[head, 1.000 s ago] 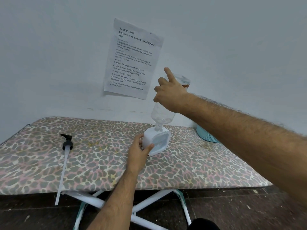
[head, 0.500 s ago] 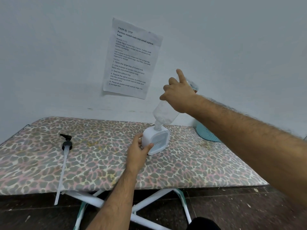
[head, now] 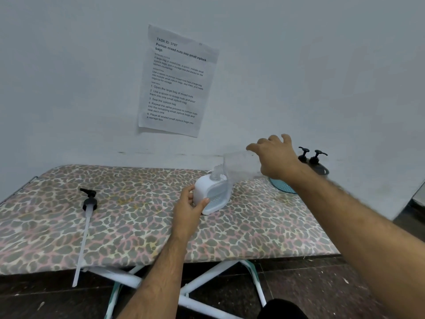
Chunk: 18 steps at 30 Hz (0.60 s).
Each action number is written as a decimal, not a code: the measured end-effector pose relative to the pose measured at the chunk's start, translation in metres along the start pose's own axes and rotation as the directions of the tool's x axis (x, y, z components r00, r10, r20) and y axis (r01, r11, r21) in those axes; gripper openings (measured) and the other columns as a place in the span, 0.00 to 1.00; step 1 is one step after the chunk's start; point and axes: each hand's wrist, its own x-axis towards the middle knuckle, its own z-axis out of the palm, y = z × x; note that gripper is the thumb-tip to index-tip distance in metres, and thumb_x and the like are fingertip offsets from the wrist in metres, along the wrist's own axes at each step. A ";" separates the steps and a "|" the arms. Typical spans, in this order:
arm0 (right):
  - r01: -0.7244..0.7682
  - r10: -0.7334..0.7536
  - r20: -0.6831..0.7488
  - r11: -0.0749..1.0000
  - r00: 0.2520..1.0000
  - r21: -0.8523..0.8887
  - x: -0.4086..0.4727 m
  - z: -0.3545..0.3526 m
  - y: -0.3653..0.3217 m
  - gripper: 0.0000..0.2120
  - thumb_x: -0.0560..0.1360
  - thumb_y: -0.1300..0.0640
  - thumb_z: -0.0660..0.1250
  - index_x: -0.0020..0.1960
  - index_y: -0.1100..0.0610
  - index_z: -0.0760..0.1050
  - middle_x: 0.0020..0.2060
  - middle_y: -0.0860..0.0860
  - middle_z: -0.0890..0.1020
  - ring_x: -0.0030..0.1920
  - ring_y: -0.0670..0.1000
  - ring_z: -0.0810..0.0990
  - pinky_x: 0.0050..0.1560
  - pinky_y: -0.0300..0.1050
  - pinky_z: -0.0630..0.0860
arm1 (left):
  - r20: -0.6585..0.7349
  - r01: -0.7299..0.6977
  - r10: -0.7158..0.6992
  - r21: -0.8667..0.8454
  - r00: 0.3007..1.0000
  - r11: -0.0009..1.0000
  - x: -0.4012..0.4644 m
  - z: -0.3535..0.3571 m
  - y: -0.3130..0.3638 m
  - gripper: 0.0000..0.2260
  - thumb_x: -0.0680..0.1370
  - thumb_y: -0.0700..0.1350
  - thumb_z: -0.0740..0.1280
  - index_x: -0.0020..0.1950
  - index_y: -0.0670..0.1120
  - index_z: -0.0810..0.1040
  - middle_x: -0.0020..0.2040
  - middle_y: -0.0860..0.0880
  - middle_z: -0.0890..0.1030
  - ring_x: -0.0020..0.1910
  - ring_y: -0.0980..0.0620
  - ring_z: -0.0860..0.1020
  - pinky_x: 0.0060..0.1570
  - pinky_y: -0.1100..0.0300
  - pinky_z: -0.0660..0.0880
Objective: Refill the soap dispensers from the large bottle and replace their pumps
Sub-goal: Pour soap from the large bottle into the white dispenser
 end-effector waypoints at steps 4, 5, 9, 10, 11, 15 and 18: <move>-0.064 0.059 0.046 0.991 0.997 0.118 -0.012 0.017 0.008 0.29 0.74 0.64 0.62 0.73 0.47 0.65 0.62 0.50 0.76 0.62 0.57 0.72 0.60 0.57 0.69 | -0.006 -0.001 0.001 0.006 1.000 1.000 0.000 0.000 0.000 0.25 0.75 0.48 0.73 0.70 0.51 0.69 0.53 0.56 0.76 0.50 0.63 0.76 0.47 0.50 0.82; -0.081 0.073 0.059 0.987 0.996 0.142 -0.016 0.022 0.010 0.30 0.74 0.63 0.63 0.73 0.47 0.65 0.62 0.50 0.76 0.62 0.57 0.72 0.59 0.56 0.69 | -0.008 0.001 -0.001 0.010 1.000 1.000 -0.001 0.000 0.001 0.25 0.75 0.48 0.73 0.70 0.51 0.69 0.53 0.55 0.76 0.50 0.63 0.76 0.47 0.50 0.82; -0.163 0.136 0.116 0.949 0.984 0.271 -0.030 0.037 0.013 0.32 0.72 0.62 0.67 0.73 0.47 0.65 0.64 0.50 0.75 0.64 0.57 0.72 0.58 0.55 0.71 | -0.026 0.011 -0.011 0.001 1.000 1.000 -0.002 0.001 0.003 0.25 0.75 0.48 0.74 0.70 0.51 0.70 0.56 0.53 0.77 0.50 0.60 0.77 0.48 0.53 0.82; -0.178 0.144 0.131 0.934 0.981 0.308 -0.034 0.040 0.013 0.33 0.71 0.61 0.69 0.73 0.47 0.65 0.63 0.51 0.76 0.63 0.56 0.72 0.57 0.55 0.73 | -0.030 0.012 -0.012 -0.003 0.999 1.000 -0.002 0.001 0.003 0.25 0.74 0.48 0.74 0.70 0.51 0.70 0.56 0.53 0.77 0.50 0.59 0.77 0.49 0.53 0.82; -0.191 0.149 0.144 0.917 0.978 0.351 -0.038 0.043 0.013 0.33 0.70 0.61 0.70 0.73 0.47 0.65 0.63 0.51 0.76 0.61 0.56 0.74 0.55 0.54 0.76 | -0.032 0.011 -0.012 -0.008 0.999 1.000 -0.003 0.001 0.004 0.26 0.74 0.48 0.74 0.70 0.51 0.70 0.57 0.53 0.77 0.51 0.58 0.77 0.49 0.54 0.81; -0.243 0.168 0.185 0.800 0.968 0.549 -0.054 0.055 0.008 0.36 0.66 0.57 0.76 0.71 0.49 0.67 0.60 0.51 0.78 0.54 0.53 0.78 0.48 0.51 0.79 | -0.027 0.023 -0.023 -0.010 0.999 1.000 -0.003 0.001 0.005 0.29 0.74 0.49 0.75 0.72 0.50 0.69 0.57 0.54 0.76 0.53 0.55 0.77 0.53 0.53 0.80; -0.286 0.189 0.216 0.654 0.958 0.701 -0.064 0.066 0.003 0.37 0.66 0.55 0.79 0.70 0.51 0.67 0.61 0.51 0.77 0.52 0.52 0.78 0.50 0.49 0.77 | -0.025 0.030 -0.030 -0.001 0.999 1.000 -0.004 0.001 0.006 0.30 0.74 0.50 0.75 0.73 0.50 0.69 0.57 0.55 0.76 0.55 0.54 0.77 0.56 0.48 0.80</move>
